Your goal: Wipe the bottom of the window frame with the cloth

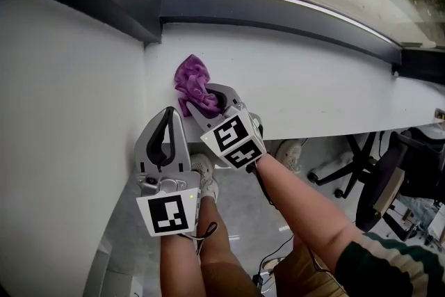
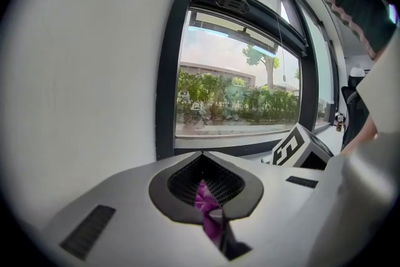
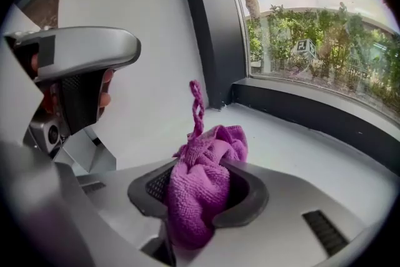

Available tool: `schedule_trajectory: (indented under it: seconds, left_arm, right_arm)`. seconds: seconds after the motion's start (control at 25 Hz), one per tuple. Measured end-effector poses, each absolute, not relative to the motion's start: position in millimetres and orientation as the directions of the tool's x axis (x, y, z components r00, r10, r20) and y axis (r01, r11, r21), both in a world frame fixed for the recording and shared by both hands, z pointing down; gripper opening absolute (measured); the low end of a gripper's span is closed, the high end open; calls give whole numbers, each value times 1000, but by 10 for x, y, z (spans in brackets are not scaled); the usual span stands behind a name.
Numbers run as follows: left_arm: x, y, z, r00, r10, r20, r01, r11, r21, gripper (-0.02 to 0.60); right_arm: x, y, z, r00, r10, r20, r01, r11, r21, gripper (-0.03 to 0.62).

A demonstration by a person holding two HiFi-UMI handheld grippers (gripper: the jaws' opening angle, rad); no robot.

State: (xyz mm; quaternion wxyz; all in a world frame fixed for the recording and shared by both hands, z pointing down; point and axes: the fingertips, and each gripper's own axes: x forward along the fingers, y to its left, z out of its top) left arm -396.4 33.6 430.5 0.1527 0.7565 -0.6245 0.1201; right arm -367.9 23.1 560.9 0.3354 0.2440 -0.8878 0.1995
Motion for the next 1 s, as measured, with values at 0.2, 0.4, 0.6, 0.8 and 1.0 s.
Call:
schedule_trajectory:
  seconds: [0.2,0.4,0.6,0.8,1.0]
  left_arm:
    - [-4073,391,4327,184,-909,374,-983,-164,85,6]
    - [-4153,453,4328,169,-910,379,-985,-146,89,6]
    - [-4182,457,4365,166,-907,387,-986,-144,87,6]
    - [-4193,454,4332,172,-910,376,-985,-150,85,6]
    - [-4149,471,4282,176,-909,377,-984,-158,78,6]
  right_arm:
    - [-3864,214,5599,-671,-300,678,-557,808,-193,149]
    - [-4052,276,5560,-696,-283,660,-528,824,-204,149]
    - [-4061,270,5581,-696,-277,662,-521,829,-202,149]
    - [-4101,325,5494,-719,-272,639,-506,836,-214,149]
    - [-4176,511,5393,-754,-241,611,-454,863,-219,149]
